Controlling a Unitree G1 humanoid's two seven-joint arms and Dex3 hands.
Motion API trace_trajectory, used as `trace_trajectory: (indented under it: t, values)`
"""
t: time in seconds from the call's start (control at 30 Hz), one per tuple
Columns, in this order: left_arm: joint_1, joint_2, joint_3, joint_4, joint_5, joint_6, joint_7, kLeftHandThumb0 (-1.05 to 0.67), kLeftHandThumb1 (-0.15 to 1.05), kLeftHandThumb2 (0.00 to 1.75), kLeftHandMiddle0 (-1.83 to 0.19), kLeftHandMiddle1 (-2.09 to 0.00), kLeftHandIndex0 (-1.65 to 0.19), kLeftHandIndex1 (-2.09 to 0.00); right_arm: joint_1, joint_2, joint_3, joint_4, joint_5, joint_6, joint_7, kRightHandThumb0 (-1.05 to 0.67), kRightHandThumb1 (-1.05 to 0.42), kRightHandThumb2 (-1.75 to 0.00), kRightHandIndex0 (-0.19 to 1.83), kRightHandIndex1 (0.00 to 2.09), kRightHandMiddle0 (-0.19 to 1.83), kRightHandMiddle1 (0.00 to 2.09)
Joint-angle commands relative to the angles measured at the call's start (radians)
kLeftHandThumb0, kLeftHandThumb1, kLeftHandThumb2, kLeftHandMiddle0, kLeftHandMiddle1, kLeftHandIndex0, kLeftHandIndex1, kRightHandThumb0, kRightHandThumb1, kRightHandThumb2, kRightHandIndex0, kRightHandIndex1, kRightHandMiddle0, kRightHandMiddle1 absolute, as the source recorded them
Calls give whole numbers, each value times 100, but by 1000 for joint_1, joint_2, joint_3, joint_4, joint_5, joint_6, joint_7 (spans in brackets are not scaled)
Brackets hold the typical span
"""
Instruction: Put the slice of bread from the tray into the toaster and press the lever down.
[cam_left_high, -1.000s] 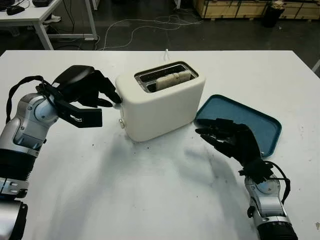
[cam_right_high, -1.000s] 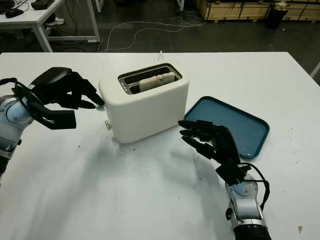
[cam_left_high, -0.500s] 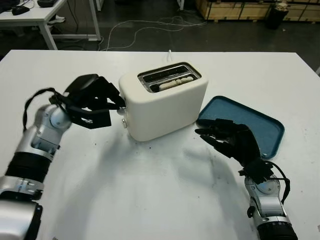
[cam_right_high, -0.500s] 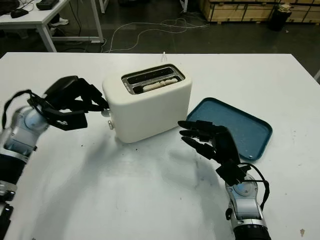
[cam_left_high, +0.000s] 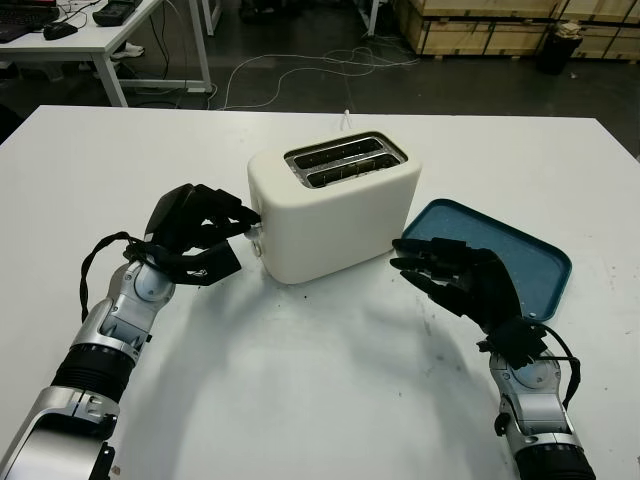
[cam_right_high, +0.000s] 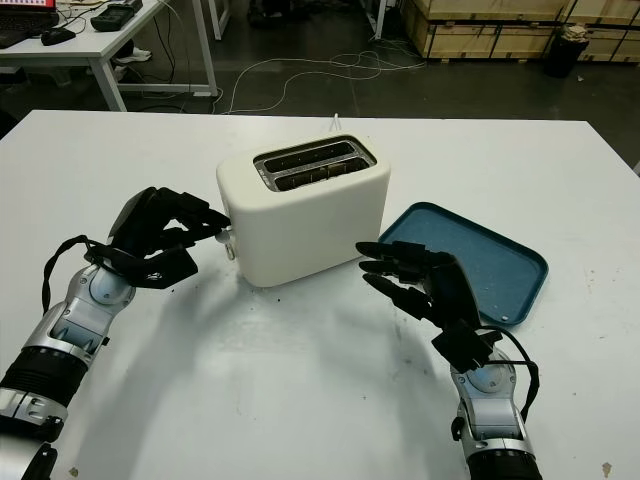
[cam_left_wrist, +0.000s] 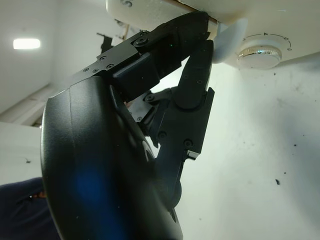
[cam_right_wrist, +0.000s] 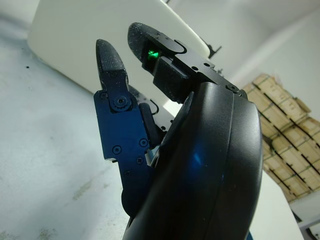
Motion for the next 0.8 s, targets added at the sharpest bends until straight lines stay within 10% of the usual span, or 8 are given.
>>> trace_trajectory:
  t: [0.0, 0.77]
  values:
    - [89, -117, -169, 69, 81, 31, -83, -22, 92, 1, -91, -87, -120, 0, 0, -4, -2, 11, 3, -8, 4, -39, -89, 0, 110, 1, 97, 0]
    - [31, -32, -194, -195, 82, 116, -155, -32, 80, 0, -98, -117, -131, -6, -1, -8, -7, -6, 0, 1, 4, -39, -90, 0, 109, 0, 99, 0]
